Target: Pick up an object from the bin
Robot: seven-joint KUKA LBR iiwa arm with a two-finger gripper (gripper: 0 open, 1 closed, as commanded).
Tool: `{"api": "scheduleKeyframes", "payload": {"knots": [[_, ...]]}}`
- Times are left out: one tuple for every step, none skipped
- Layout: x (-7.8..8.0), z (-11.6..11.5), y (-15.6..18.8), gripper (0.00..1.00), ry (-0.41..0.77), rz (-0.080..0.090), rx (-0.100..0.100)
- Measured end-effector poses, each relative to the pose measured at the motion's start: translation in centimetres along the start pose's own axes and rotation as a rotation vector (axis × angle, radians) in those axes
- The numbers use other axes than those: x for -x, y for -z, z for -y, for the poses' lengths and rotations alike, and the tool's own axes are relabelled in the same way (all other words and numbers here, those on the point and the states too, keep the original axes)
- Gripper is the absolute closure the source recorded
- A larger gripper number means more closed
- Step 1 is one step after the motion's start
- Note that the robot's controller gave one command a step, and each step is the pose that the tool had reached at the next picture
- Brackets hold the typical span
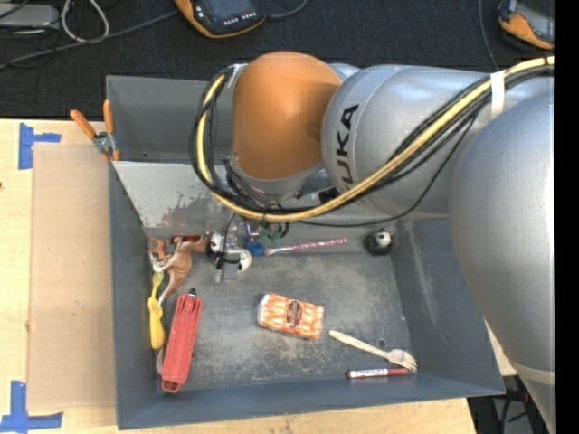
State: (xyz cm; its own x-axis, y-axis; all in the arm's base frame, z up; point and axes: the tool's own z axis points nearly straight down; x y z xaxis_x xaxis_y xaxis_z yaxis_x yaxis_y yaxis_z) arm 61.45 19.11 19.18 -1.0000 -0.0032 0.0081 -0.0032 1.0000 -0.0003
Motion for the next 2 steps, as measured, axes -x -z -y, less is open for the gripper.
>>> {"api": "scheduleKeyframes", "payload": {"knots": [[0.18, 0.09, 0.48, 0.0, -0.004, 0.007, 0.001], [0.18, 0.11, 0.48, 0.0, -0.001, 0.007, 0.001]]}}
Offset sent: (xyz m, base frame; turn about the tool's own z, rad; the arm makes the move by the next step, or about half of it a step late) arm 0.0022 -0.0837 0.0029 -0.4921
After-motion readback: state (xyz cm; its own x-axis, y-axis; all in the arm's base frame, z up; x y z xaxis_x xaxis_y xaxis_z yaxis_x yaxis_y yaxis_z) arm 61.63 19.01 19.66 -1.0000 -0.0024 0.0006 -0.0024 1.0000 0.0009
